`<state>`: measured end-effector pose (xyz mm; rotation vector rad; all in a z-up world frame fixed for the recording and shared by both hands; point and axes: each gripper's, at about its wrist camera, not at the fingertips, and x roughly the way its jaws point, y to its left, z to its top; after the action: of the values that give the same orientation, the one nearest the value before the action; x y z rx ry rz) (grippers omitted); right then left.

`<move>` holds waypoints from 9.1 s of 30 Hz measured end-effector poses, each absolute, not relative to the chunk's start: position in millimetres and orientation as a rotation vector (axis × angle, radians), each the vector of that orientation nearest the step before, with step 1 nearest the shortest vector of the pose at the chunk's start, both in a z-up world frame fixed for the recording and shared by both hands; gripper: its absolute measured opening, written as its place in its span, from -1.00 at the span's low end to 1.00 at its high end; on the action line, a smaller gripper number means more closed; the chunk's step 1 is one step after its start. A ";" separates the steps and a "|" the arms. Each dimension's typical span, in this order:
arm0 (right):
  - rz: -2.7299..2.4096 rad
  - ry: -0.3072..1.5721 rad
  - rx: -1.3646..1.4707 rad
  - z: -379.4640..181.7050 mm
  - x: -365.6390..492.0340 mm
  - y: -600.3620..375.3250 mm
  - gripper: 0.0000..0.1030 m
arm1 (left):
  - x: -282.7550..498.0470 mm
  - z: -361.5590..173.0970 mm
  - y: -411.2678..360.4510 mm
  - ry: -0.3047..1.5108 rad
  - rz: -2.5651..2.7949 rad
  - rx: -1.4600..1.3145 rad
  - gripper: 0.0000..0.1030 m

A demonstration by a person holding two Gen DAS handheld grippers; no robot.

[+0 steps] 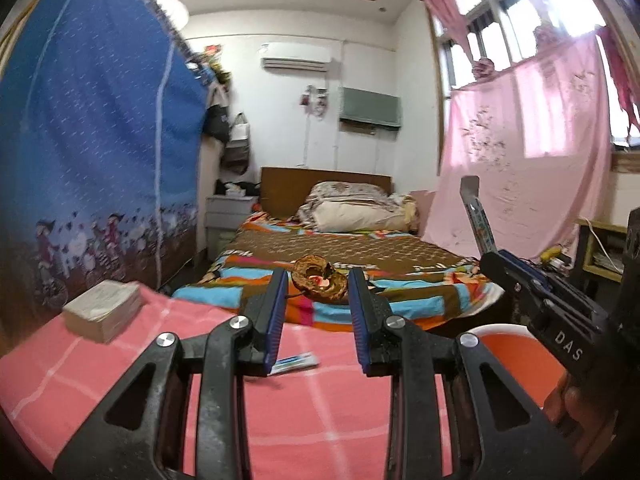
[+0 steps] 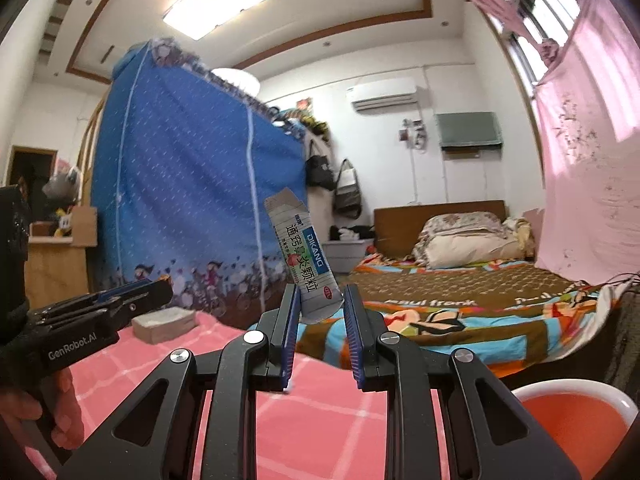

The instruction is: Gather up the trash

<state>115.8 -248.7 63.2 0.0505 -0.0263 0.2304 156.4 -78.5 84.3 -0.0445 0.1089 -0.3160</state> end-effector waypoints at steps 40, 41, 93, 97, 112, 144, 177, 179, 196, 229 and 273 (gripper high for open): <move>-0.089 0.150 0.262 31.6 67.0 -400.4 -0.58 | 165.8 52.4 -265.7 0.518 -0.738 0.051 -0.34; -0.092 0.159 0.264 29.9 67.2 -401.7 -0.58 | 166.4 51.0 -267.3 0.530 -0.740 0.052 -0.34; -0.146 0.271 0.346 23.0 83.2 -410.7 0.53 | 200.0 47.8 -231.0 0.657 -0.611 -0.096 0.42; -0.129 0.257 0.350 27.7 89.5 -402.8 0.58 | 199.8 53.8 -211.4 0.608 -0.560 -0.112 0.62; -0.065 0.088 0.330 50.0 94.2 -364.1 1.00 | 186.1 73.6 -133.8 0.371 -0.345 -0.174 1.00; 0.155 -0.107 0.061 56.5 143.5 -216.8 1.00 | 191.8 54.1 5.0 0.137 -0.004 -0.174 1.00; 0.109 0.484 0.074 13.7 260.0 -232.3 1.00 | 305.8 1.8 -30.2 0.803 -0.171 -0.213 0.14; 0.121 0.501 0.078 13.5 262.5 -232.4 1.00 | 303.2 1.8 -27.3 0.804 -0.194 -0.237 0.01; 0.329 0.645 0.127 4.5 290.4 -214.5 1.00 | 282.8 3.8 -0.4 0.831 -0.244 -0.233 -0.93; 0.573 0.759 -0.085 -9.0 271.4 -171.5 -0.29 | 269.1 3.1 -13.5 0.746 -0.316 -0.216 -0.03; 0.587 0.769 -0.170 -16.0 276.2 -146.8 -0.47 | 273.3 -3.2 -8.4 0.809 -0.263 -0.194 -0.58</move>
<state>276.2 -146.8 -16.0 -0.1700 0.7690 0.5870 273.3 -8.4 -3.2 -0.1939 0.8085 -0.2633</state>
